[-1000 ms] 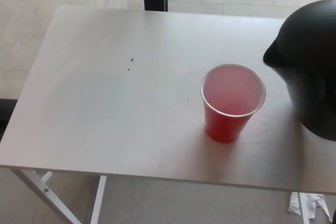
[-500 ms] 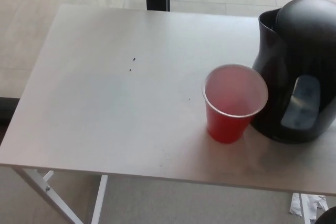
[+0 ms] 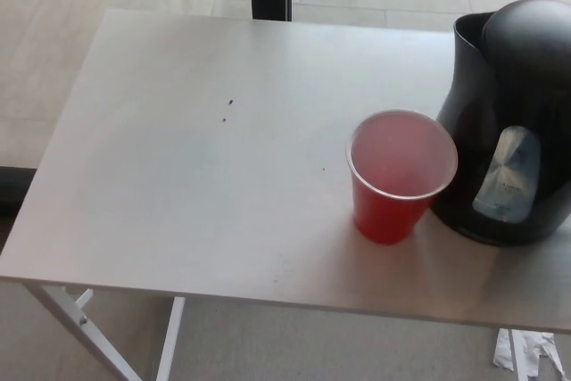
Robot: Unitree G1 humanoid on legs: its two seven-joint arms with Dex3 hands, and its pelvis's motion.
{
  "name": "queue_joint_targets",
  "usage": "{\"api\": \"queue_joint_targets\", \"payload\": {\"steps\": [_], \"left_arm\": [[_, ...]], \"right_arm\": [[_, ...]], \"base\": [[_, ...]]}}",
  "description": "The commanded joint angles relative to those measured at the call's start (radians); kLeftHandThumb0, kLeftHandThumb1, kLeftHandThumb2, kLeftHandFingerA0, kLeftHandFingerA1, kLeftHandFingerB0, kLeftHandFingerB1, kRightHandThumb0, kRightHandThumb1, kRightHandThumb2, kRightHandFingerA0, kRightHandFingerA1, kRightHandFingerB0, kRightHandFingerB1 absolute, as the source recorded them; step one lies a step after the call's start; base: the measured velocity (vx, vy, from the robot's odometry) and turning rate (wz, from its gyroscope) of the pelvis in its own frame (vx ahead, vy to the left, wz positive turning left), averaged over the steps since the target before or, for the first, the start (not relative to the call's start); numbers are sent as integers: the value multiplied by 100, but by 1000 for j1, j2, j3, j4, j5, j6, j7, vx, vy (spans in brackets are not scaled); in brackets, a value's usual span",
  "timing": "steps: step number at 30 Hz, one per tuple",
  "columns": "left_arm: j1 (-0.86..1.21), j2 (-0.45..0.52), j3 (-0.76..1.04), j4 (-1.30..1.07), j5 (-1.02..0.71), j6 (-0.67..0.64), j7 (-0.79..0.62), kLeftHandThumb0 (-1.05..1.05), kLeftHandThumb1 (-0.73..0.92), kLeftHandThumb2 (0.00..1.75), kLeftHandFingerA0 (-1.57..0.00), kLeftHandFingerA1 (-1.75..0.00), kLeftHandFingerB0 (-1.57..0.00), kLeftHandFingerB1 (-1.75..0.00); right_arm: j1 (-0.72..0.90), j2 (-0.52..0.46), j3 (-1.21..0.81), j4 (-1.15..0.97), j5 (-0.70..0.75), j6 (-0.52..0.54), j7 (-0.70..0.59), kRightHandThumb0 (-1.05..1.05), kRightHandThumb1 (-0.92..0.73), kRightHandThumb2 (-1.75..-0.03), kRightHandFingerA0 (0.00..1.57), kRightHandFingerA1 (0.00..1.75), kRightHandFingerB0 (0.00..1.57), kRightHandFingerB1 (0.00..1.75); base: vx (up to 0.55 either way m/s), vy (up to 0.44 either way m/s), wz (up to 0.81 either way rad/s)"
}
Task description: The robot uses its right hand to lift up a kettle kept on the middle of the desk by its handle and tilt it into a glass kept next to it to pour out water
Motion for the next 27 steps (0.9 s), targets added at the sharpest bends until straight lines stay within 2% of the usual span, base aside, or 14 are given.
{"api": "queue_joint_targets", "payload": {"steps": [1, 2, 7, 10, 14, 15, 16, 18, 19, 20, 22, 23, 26, 27], "left_arm": [[29, 7, 11, -4, -12, 5, -1, -105, 44, 124, -65, -62, -36, -110], [28, 7, 12, -4, -14, 11, -1, -105, 41, 122, -64, -61, -36, -110], [21, 7, 18, 7, -20, 12, -3, -105, 56, 91, -63, -65, -38, -112], [24, 8, 16, 9, -16, 3, -4, -105, 43, 123, -63, -61, -38, -110], [30, 8, 11, 9, -10, -3, -3, -105, 44, 122, -66, -62, -37, -108], [28, 4, 13, 6, -14, 7, 1, -105, 57, 92, -64, -64, -39, -109], [29, 3, 13, 6, -14, 7, 1, -105, 43, 122, -66, -62, -37, -107], [31, 2, 15, 11, -16, -3, -2, -105, 58, 92, -64, -63, -38, -109], [34, 2, 17, 14, -16, -4, -2, -105, 43, 123, -63, -60, -38, -108], [34, 3, 17, 17, -16, -5, -1, -105, 43, 123, -63, -60, -38, -108], [30, 5, 20, 24, -20, -6, -8, -105, 42, 122, -63, -62, -36, -110], [27, 6, 21, 26, -20, -6, -8, -105, 42, 122, -63, -62, -36, -110], [22, 7, 22, 29, -20, -1, 0, -105, 57, 93, -64, -65, -37, -112], [22, 8, 22, 29, -20, 2, 1, -105, 57, 93, -63, -66, -36, -113]], "right_arm": [[161, -178, 138, 18, 170, -134, 205, -89, -47, -77, 0, 0, 0, 0], [174, -196, 151, 9, 168, -132, 208, -95, -56, -57, 0, 0, 0, 0], [217, -234, 146, -51, 279, -127, 205, -96, -55, -58, 0, 0, 0, 0], [242, -251, 129, -87, 322, -136, 190, -86, -47, -73, 0, 0, 0, 0], [279, -289, 98, -117, 366, -121, 192, -85, -50, -69, 0, 0, 0, 0], [299, -304, 89, -124, 379, -130, 195, -88, -58, -58, 0, 0, 0, 0], [306, -305, 78, -134, 390, -125, 196, -86, -57, -58, 0, 0, 0, 0], [363, -330, 34, -160, 422, -130, 207, -90, -50, -72, 0, 0, 0, 0], [376, -344, 15, -143, 443, -138, 210, -94, -46, -72, 0, 0, 0, 0], [392, -358, -14, -121, 467, -149, 217, -94, -46, -72, 0, 0, 0, 0], [437, -374, -103, -85, 538, -188, 224, -99, -58, -88, 0, 25, 0, 0], [436, -375, -100, -86, 541, -187, 221, -105, -57, -97, 0, 49, 0, 26], [479, -371, -251, 5, 591, -201, 129, -101, -65, -97, 0, 15, 0, 3], [481, -370, -322, 56, 619, -197, 83, -95, -50, -73, 0, 0, 0, 0]], "base": [[0, 0, 0], [0, 0, 0], [0, 0, 0], [0, 0, 0], [0, 0, 0], [0, 0, 0], [0, 0, 0], [0, 0, 0], [0, 0, 0], [0, 0, 0], [0, 0, 0], [0, 0, 0], [0, 0, 0], [0, 0, 0]]}}
